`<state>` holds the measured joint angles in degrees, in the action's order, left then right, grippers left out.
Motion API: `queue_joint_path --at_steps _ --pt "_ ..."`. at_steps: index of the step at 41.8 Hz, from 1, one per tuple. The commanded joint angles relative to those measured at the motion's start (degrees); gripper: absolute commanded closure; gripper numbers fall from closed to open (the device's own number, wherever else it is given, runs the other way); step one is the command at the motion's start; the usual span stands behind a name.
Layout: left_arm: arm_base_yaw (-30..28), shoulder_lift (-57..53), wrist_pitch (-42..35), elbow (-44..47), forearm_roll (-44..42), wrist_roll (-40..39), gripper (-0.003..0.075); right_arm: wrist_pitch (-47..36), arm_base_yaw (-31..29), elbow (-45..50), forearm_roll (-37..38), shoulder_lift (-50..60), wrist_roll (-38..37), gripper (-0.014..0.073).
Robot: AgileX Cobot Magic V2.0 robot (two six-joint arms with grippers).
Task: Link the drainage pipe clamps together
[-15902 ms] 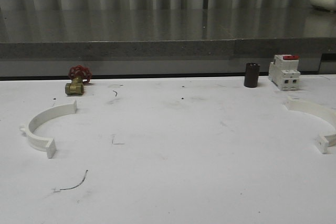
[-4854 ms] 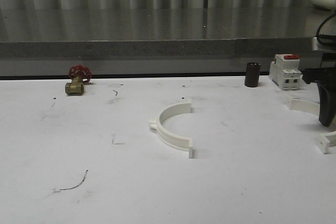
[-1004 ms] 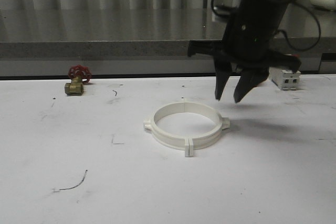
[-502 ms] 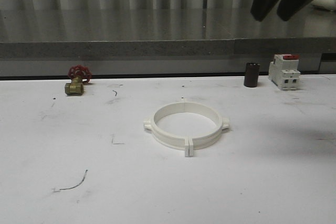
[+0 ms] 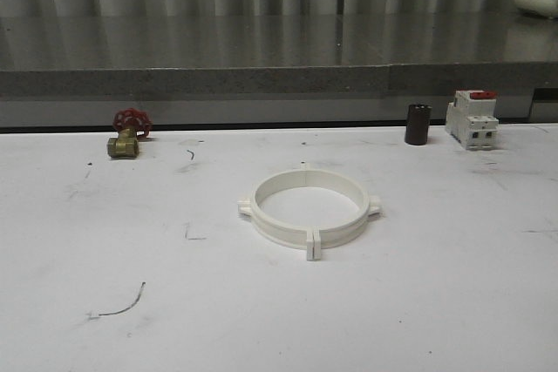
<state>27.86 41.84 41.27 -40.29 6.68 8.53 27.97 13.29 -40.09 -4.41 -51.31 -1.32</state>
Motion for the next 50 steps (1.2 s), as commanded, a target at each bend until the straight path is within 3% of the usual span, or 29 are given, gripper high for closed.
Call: queue_joint_path --at_steps 1,5,15,46,50 --pt "-0.1 -0.2 -3.9 -1.6 0.9 0.0 0.0332 -8.0 -0.3 3.8 0.1 6.0 -0.2 0.0190" --pt "-0.1 -0.2 -3.9 -1.6 0.9 0.0 0.0332 -8.9 -0.3 7.7 0.1 10.1 -0.2 0.0230" --pt "-0.1 -0.2 -3.9 -1.6 0.9 0.0 0.0332 -8.6 -0.3 10.8 0.1 13.3 -0.2 0.0659" --pt "-0.1 -0.2 -3.9 -1.6 0.9 0.0 0.0332 -8.6 -0.3 10.8 0.1 13.1 -0.2 0.0661" --pt "0.2 -1.3 -6.7 -1.1 -3.0 0.0 0.0342 -8.6 -0.3 10.8 0.1 13.1 -0.2 0.0661"
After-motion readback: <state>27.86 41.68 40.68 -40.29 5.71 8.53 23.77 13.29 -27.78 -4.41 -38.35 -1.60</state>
